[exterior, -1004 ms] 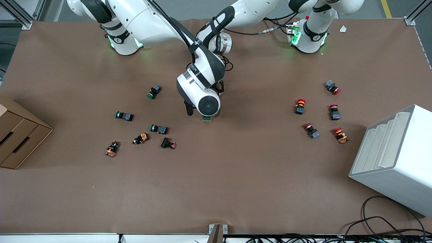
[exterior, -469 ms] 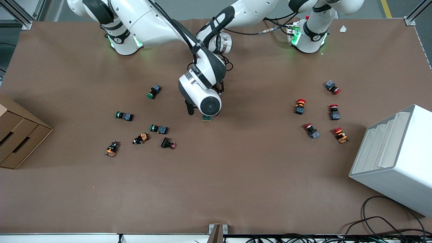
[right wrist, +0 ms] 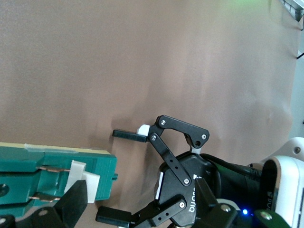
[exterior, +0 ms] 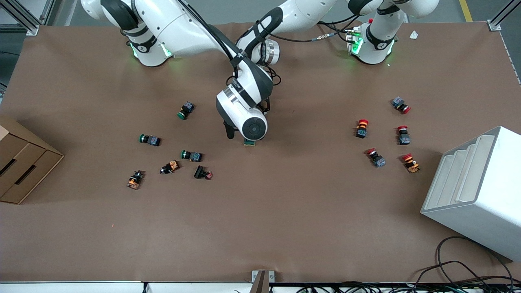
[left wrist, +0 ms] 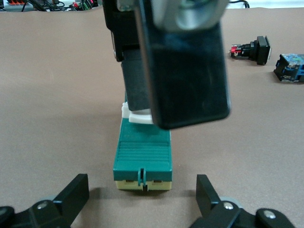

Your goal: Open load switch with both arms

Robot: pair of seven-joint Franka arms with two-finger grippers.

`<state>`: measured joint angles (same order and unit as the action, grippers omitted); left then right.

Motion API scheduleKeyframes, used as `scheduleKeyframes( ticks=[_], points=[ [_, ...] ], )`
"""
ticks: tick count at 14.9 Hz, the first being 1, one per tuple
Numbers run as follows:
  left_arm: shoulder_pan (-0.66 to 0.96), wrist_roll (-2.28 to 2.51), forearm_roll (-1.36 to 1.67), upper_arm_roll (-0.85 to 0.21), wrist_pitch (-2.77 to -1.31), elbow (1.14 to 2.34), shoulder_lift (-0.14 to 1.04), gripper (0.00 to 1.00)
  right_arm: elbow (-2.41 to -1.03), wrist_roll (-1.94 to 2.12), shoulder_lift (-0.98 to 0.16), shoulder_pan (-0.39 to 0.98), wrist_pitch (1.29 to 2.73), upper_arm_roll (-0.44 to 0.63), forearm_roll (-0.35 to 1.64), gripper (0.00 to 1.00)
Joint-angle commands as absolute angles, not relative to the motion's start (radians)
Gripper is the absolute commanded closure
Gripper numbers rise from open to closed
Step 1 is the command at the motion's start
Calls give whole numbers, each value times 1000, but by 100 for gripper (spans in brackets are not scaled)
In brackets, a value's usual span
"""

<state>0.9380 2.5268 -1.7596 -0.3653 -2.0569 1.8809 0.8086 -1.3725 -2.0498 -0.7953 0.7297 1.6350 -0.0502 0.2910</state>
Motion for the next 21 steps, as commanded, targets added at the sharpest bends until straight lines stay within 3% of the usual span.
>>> scheduleKeyframes(
  ticks=[1,7,12,21],
  points=[
    [940,2571,-1756,-364,-2080,1871,874,1,-1373,-2025,-793,727,1641,-44,265,0],
    [939,2557,-1752,-365,-2080,1868,865,1,-1324,-1843,-776,672,1635,-31,239,0],
    [925,2511,-1668,-377,-2088,1867,818,2,-1316,-1512,-740,591,1641,-31,33,0],
    [865,2254,-1363,-410,-2094,1824,697,1,-1344,-654,-554,281,1605,-31,-6,0]
  ],
)
